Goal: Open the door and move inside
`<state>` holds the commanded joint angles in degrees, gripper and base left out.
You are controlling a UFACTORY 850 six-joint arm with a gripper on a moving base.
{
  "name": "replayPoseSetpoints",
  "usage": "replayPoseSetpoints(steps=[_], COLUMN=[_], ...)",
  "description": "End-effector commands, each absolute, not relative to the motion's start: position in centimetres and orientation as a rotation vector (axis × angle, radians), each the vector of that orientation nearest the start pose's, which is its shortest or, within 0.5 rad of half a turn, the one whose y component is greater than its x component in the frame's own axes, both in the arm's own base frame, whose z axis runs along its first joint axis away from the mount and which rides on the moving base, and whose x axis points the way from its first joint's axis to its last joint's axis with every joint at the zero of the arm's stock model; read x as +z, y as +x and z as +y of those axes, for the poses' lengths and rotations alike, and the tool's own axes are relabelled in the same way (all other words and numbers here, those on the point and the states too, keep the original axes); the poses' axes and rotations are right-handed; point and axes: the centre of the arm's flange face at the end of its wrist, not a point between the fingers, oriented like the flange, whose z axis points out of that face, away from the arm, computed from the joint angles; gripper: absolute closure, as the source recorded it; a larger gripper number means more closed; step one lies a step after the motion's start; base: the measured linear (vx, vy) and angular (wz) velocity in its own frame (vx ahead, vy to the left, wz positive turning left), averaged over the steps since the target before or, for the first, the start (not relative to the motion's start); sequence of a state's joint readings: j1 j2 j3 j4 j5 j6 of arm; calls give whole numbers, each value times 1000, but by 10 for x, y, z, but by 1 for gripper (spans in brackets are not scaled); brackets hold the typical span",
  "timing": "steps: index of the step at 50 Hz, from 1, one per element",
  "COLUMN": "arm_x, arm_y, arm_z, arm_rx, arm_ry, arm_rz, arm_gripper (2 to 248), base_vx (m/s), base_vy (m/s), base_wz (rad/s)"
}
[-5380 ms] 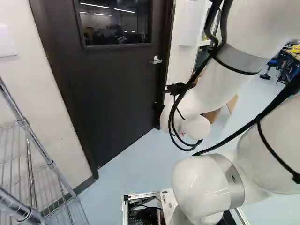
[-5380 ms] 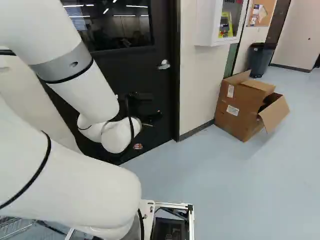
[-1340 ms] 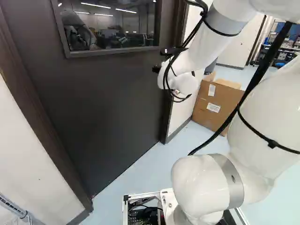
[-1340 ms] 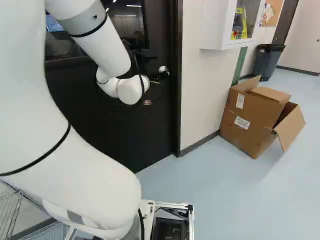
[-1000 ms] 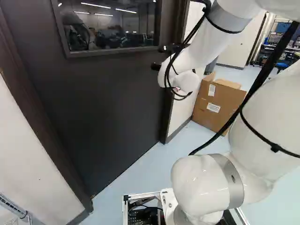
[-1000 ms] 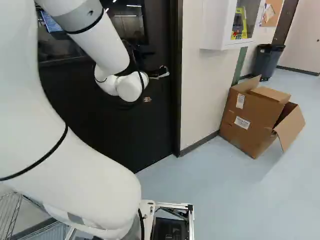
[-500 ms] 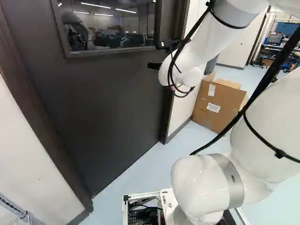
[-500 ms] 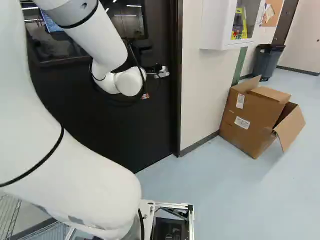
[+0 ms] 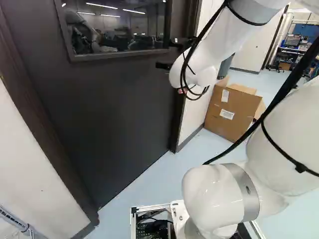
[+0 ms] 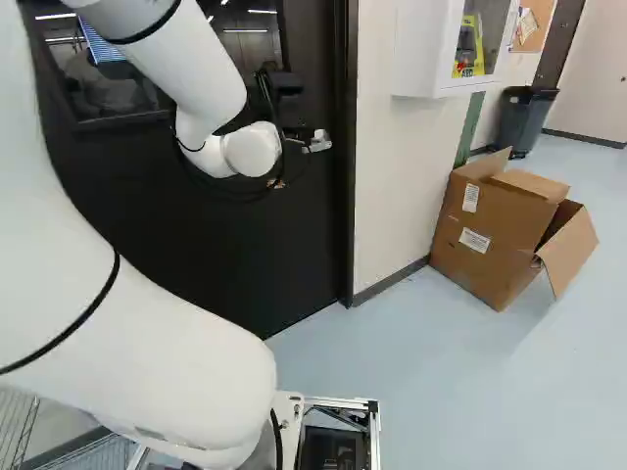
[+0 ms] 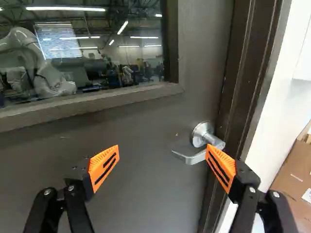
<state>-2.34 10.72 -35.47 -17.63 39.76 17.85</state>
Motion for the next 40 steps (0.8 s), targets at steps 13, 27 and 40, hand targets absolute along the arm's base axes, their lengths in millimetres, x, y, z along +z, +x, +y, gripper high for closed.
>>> replayPoseSetpoints(steps=[13,27,40], arm_x=[553,554,551], arm_y=[434,447,459], arm_z=[0,-4,-8], arm_rx=[-1994,-1991,-1959], arm_ry=[-2208,-2217,-2266], arm_rz=[-70,-64,-72], arm_gripper=[3,3,3], base_vx=[0,0,0], base_vy=[0,0,0], base_wz=[0,0,0])
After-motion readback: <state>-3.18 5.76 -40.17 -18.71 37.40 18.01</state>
